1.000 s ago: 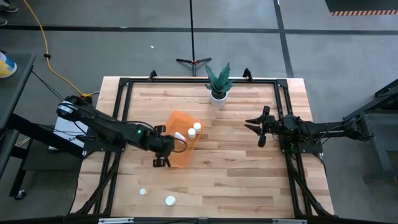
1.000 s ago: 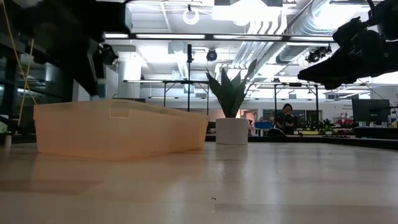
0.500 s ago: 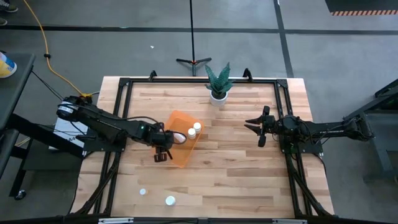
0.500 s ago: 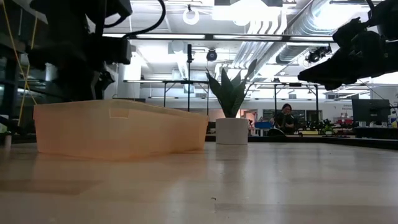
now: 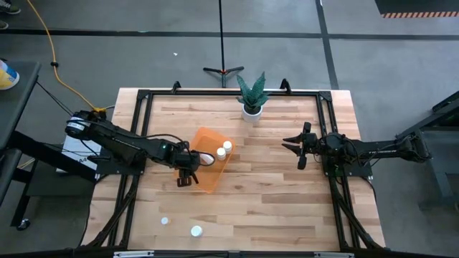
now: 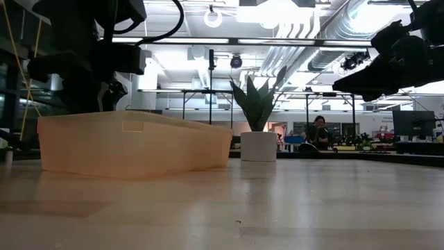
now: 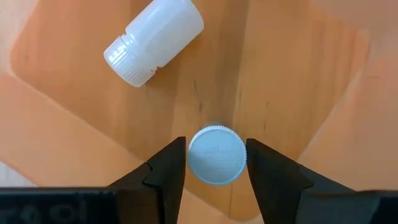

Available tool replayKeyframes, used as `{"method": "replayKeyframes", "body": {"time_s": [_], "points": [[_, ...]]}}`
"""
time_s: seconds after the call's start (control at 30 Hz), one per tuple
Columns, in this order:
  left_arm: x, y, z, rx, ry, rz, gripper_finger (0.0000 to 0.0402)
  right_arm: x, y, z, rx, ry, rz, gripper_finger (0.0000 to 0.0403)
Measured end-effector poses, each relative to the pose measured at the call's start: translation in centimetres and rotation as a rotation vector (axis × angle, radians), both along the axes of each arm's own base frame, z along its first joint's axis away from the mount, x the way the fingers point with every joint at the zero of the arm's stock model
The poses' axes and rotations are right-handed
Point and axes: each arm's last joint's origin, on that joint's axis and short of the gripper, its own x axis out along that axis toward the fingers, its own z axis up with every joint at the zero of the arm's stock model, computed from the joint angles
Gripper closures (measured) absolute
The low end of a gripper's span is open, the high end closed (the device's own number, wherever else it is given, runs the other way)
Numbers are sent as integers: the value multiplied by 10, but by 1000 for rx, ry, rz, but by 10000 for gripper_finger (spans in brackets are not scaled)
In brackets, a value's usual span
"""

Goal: Pick and place pill bottles into a basket
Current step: Put the blue pill bottle into the orange bin, then put the yellow pill bottle into the orange bin

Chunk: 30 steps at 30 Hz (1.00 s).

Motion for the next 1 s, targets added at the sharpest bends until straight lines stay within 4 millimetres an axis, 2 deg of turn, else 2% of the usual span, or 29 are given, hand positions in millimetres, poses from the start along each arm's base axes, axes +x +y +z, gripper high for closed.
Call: {"method": "replayKeyframes", "body": {"time_s": [0.3,0.57,0.77,1.0], "points": [[2,-1,13,12,29,-22,182,0,0,0,0,2,0,320],[2,-1,39,2,103,25,181,0,0,0,8,1,-1,320],[-2,-10,43,-174,176,31,181,0,0,0,11,0,-1,320],[-18,-39,43,-388,331,58,181,0,0,0,11,-1,-2,320]]}}
